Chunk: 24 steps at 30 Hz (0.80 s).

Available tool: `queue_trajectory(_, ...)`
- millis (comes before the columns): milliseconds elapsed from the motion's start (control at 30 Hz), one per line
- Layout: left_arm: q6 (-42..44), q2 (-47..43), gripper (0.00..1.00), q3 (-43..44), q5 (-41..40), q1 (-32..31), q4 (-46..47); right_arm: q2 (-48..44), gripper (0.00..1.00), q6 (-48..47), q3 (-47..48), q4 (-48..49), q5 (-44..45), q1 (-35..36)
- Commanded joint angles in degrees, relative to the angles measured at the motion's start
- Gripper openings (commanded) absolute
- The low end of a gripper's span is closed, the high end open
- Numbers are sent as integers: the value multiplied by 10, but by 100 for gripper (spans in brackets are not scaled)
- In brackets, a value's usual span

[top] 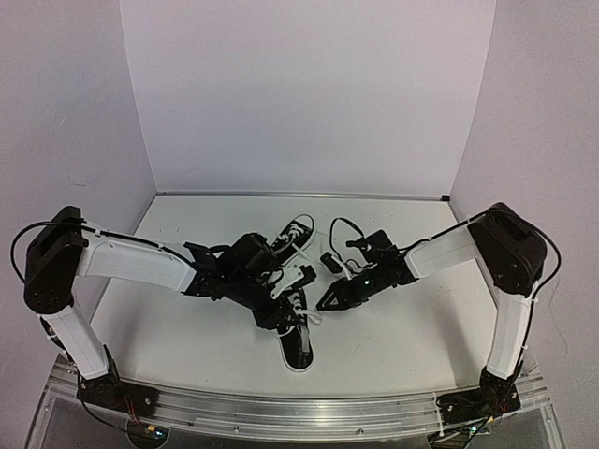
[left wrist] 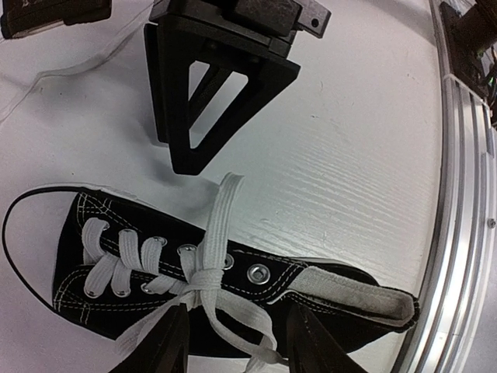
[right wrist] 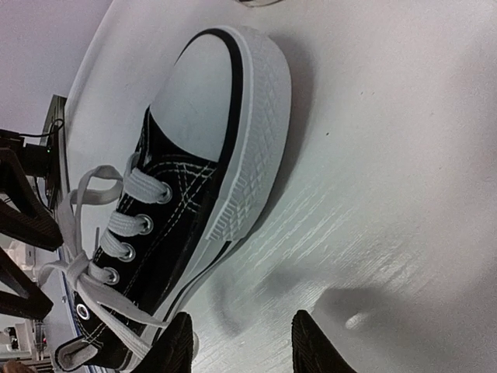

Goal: Tie the shoes

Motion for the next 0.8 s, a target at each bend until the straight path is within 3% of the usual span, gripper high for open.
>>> queue_trajectory(0, -3, 13, 36, 37, -18, 0, -24, 12, 40, -27, 18, 3, -51, 14)
queue_trajectory(300, 3, 16, 19, 42, -39, 2, -39, -1, 41, -37, 14, 3, -80, 34)
queue_trajectory(767, 4, 18, 8, 45, -46, 2, -44, -22, 45, -28, 15, 4, -105, 34)
